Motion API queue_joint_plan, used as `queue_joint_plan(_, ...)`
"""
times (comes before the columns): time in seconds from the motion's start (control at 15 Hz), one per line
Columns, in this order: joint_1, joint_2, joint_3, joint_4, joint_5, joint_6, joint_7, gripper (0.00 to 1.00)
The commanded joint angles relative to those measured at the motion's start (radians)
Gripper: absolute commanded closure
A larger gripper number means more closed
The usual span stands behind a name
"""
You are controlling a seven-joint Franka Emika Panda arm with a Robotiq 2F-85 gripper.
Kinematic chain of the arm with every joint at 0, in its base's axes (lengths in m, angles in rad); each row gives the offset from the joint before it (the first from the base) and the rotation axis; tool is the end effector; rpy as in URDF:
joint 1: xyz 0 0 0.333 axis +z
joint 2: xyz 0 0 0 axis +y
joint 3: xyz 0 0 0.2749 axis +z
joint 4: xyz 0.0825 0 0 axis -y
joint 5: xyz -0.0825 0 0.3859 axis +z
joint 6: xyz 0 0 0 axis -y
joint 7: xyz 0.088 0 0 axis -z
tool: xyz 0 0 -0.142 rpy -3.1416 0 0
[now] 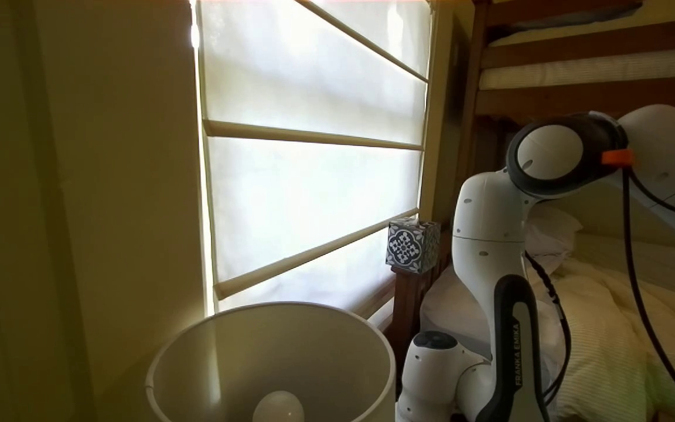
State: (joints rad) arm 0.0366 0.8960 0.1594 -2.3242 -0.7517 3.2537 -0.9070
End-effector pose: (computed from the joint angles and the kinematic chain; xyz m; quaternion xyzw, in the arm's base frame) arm 0.3655 0.1733 -0.0733 -0.6216 -0.7769 -0.0725 0.0693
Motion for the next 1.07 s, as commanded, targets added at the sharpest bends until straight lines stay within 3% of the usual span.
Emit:
queue_joint_plan(0.0, 0.09, 0.05, -0.039, 0.065, -0.002, 0.059, -0.006, 0.0)
queue_joint_plan(0.2, 0.102, 0.087, -0.032, 0.097, -0.007, 0.092, -0.017, 0.0)
queue_joint_plan(0.6, 0.029, 0.184, 0.014, 0.173, -0.068, 0.162, -0.05, 0.0)
queue_joint_plan(1.0, -0.115, 0.277, 0.129, 0.241, -0.152, 0.132, -0.126, 0.0)
